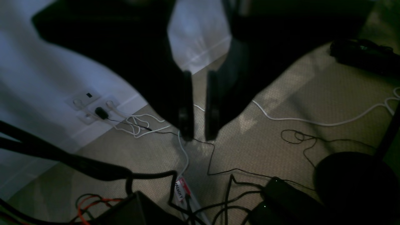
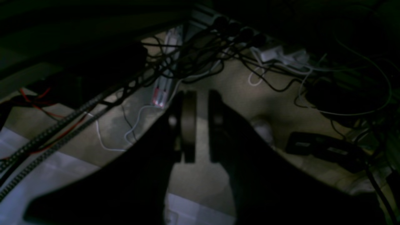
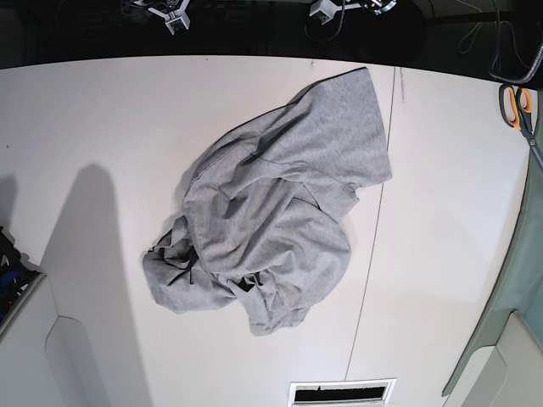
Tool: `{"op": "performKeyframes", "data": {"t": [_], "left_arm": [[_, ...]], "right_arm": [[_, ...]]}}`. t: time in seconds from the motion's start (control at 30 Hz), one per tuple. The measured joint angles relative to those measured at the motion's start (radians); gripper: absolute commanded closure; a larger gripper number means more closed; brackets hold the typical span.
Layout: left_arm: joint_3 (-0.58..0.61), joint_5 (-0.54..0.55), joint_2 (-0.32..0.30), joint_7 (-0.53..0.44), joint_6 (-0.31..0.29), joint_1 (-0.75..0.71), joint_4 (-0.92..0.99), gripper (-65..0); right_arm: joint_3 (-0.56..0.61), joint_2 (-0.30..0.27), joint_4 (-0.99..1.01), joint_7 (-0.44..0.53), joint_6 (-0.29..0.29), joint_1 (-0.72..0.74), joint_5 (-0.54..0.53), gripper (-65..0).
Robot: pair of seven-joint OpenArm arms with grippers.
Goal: Layout the t-shirt on the table in an organized manner, then fold the t-shirt properly
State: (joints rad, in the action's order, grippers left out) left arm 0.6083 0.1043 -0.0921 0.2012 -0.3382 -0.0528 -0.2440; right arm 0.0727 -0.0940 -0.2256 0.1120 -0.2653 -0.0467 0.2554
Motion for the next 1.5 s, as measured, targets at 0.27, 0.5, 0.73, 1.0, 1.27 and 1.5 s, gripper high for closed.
{"op": "performKeyframes", "data": {"t": [0.27, 0.5, 0.73, 1.0, 1.27, 1.5], "left_arm": [[0.000, 0.000, -0.011, 0.007, -0.021, -0.048, -0.043, -7.0], [-0.110, 0.033, -0.074, 0.008, -0.061, -0.189, -0.245, -7.2], [-0.484, 0.060, -0.088, 0.011, -0.213, -0.321, -0.461, -7.6], [-0.801, 0.233, -0.119, 0.077, -0.341, -0.478, -0.732, -16.8], [-0.995, 0.407, -0.172, 0.161, -0.344, -0.673, -1.093, -16.8], [-1.089, 0.577, -0.218, 0.275, -0.347, -0.794, -1.426, -16.9]], "right_arm": [[0.000, -0.005, -0.020, 0.001, 0.000, -0.001, 0.000, -5.9], [0.000, -0.029, -0.130, 0.001, -0.004, -0.083, 0.001, -5.9], [0.002, -0.087, -0.387, -0.006, -0.156, -0.254, -0.058, -5.9], [0.002, -0.189, -0.766, -0.011, -0.252, -0.449, -0.260, -5.9], [0.003, -0.272, -1.077, -0.014, -0.253, -0.609, -0.364, -5.9], [-0.012, -0.302, -1.368, -0.176, -0.259, -0.666, -0.496, -6.0]]}}
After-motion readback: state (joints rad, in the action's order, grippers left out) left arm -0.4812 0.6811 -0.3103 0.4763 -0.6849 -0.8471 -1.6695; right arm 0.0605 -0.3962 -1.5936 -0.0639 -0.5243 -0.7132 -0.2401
